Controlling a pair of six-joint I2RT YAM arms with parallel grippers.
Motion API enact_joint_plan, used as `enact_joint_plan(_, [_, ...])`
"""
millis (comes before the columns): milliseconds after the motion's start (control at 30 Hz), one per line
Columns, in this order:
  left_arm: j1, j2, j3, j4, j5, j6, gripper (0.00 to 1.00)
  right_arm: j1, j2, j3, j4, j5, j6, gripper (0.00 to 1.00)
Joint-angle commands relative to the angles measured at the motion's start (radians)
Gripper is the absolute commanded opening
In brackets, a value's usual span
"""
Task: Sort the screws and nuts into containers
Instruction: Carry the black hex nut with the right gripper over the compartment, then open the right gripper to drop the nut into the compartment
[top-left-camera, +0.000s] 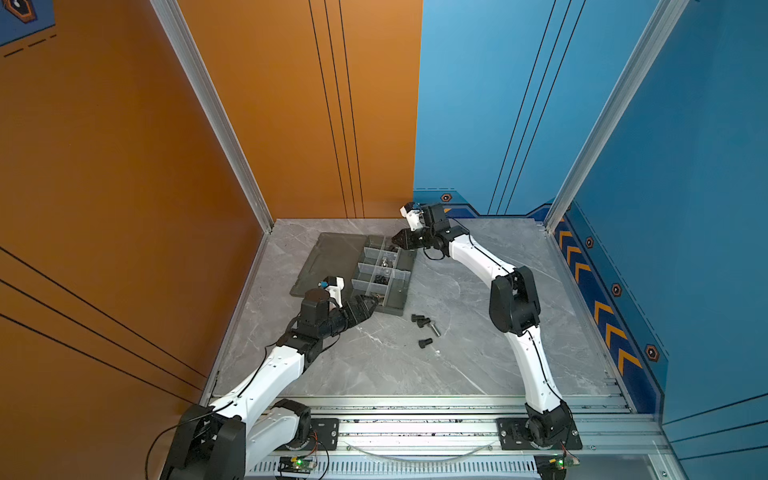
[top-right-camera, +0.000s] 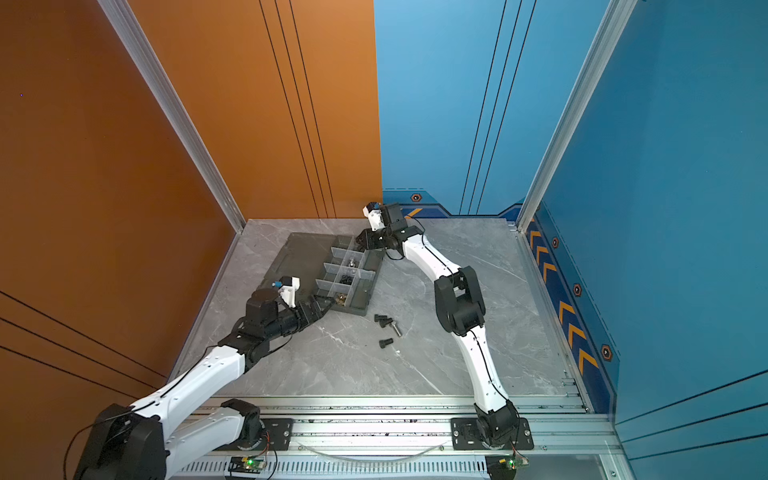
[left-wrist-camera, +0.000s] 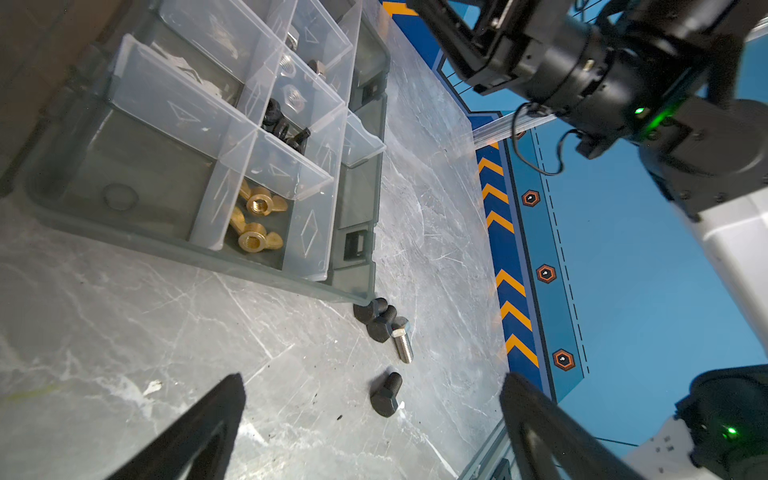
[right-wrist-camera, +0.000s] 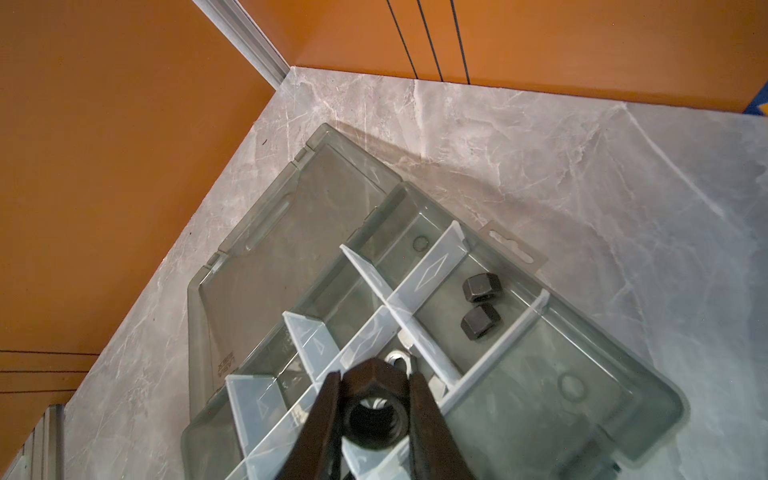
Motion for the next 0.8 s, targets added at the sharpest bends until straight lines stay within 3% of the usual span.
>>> enact_joint_plan(0, [0.003, -0.02, -0.023, 0.024, -0.005, -0.006, 0.97, -0.01, 0.032, 0.034, 0.153, -0.03, 0.076, 0.0])
enact_joint_plan(233, [0.005, -0.03, -0.026, 0.017, -0.003, -0.003, 0.98, -0.016, 0.098, 0.041, 0.243, -0.005, 0.137, 0.0])
enact_joint_plan(767, [0.008, -0.023, -0.023, 0.017, -0.004, -0.003, 0.98, -0.02, 0.178, 0.04, 0.206, 0.018, 0.133, 0.0])
